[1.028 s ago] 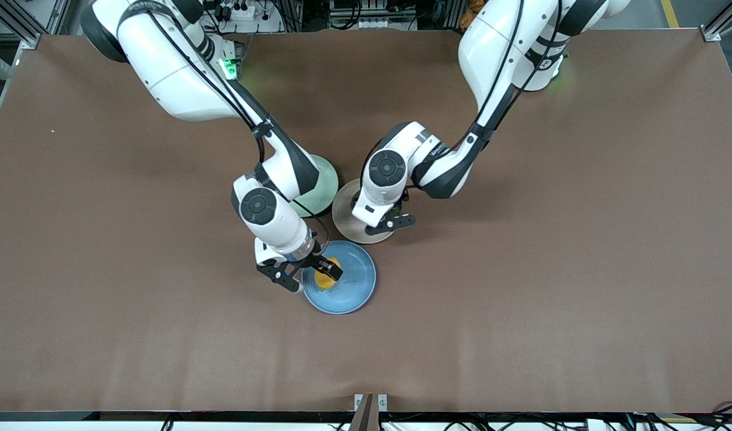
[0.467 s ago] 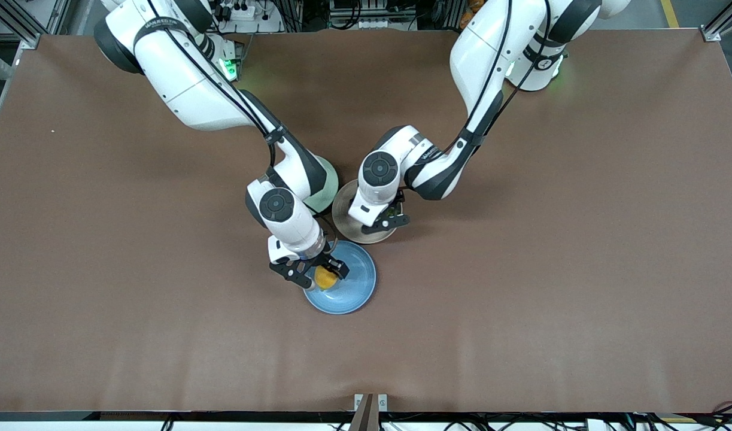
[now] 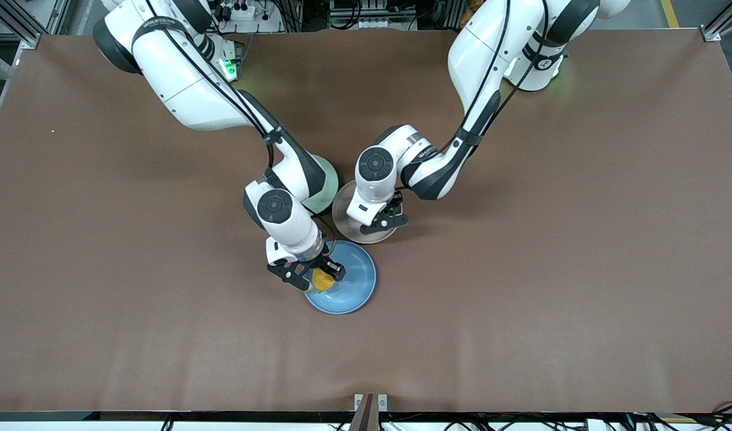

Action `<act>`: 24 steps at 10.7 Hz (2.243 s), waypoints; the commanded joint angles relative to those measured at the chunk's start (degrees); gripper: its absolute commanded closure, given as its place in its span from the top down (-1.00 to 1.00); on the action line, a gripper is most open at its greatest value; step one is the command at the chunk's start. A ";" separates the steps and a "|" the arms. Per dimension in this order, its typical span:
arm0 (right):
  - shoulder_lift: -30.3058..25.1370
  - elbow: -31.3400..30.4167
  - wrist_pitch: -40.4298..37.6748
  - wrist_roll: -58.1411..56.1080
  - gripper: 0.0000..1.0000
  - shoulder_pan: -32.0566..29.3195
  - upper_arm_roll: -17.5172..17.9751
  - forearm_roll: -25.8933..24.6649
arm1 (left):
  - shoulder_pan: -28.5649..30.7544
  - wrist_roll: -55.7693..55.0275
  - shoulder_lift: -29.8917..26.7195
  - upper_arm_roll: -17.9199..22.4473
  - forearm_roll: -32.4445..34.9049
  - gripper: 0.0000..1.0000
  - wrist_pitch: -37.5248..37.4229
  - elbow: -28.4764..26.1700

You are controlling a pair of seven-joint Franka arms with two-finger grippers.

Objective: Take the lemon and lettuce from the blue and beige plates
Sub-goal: 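Close the right gripper on the lemon while the left gripper grasps the lettuce, then lift the lemon with the right gripper while the left gripper carries the lettuce outward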

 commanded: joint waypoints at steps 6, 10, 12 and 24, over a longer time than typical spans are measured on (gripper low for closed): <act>-11.63 -0.51 -24.06 -15.66 -0.55 -11.74 3.83 -0.07 | -0.11 -2.61 -5.66 0.59 1.81 -1.00 -7.23 0.60; -23.50 -16.32 -24.36 -38.35 -0.51 -17.82 -0.46 -0.07 | 6.02 7.65 -14.01 0.50 1.72 -1.00 -15.24 0.51; -26.85 -21.08 -24.45 -46.54 -0.51 -18.17 -3.89 -0.07 | 9.81 11.01 -16.13 0.41 1.72 -1.00 -16.49 0.51; -34.08 -44.81 -4.01 -75.84 -0.52 -21.16 -15.77 12.32 | 32.76 42.73 -15.53 0.50 1.20 -1.00 -16.15 1.13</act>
